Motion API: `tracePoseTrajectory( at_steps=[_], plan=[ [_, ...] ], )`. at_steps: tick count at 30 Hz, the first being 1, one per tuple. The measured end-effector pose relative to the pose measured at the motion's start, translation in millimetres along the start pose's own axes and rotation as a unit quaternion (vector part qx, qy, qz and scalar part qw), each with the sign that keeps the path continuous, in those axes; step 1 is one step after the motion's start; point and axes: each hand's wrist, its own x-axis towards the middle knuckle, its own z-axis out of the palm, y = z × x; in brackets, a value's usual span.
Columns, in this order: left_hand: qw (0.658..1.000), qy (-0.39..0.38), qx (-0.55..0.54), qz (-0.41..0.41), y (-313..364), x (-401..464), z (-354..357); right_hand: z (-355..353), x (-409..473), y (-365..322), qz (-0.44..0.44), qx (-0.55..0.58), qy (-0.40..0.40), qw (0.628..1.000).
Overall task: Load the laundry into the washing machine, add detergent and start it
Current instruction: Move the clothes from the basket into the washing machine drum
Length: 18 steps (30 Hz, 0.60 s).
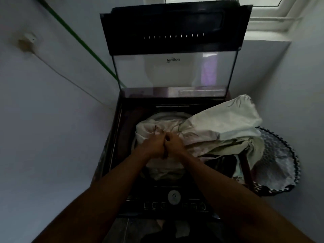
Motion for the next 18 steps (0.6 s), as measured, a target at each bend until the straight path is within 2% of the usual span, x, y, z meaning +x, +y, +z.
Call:
tracePoseTrajectory(
  at_steps=[1,3,6,9,12,14,16,18],
  plan=[
    [0.999,-0.036,0.001,0.0,-5,0,12,4,-1,11,0.027,-0.034,-0.041,0.998],
    [0.997,-0.081,0.006,0.004,-9,1,29,7,-7,25,0.08,-0.073,-0.072,0.991],
    [0.997,-0.067,-0.022,0.006,-4,4,36,-2,-11,26,0.097,-0.079,-0.082,0.989],
    [1.0,-0.012,-0.018,0.019,15,15,23,-25,-6,22,0.059,-0.131,-0.056,0.988],
    [0.997,0.07,-0.019,0.033,41,27,2,-53,3,16,0.016,-0.184,0.027,0.982],
    [0.992,0.094,-0.049,0.062,63,34,-5,-73,5,17,-0.007,-0.212,0.104,0.972],
    [0.985,0.112,-0.074,0.108,85,40,-6,-94,3,20,-0.037,-0.24,0.197,0.95],
    [0.98,0.123,-0.075,0.136,111,45,-3,-117,-4,24,-0.049,-0.276,0.298,0.913]
  ],
)
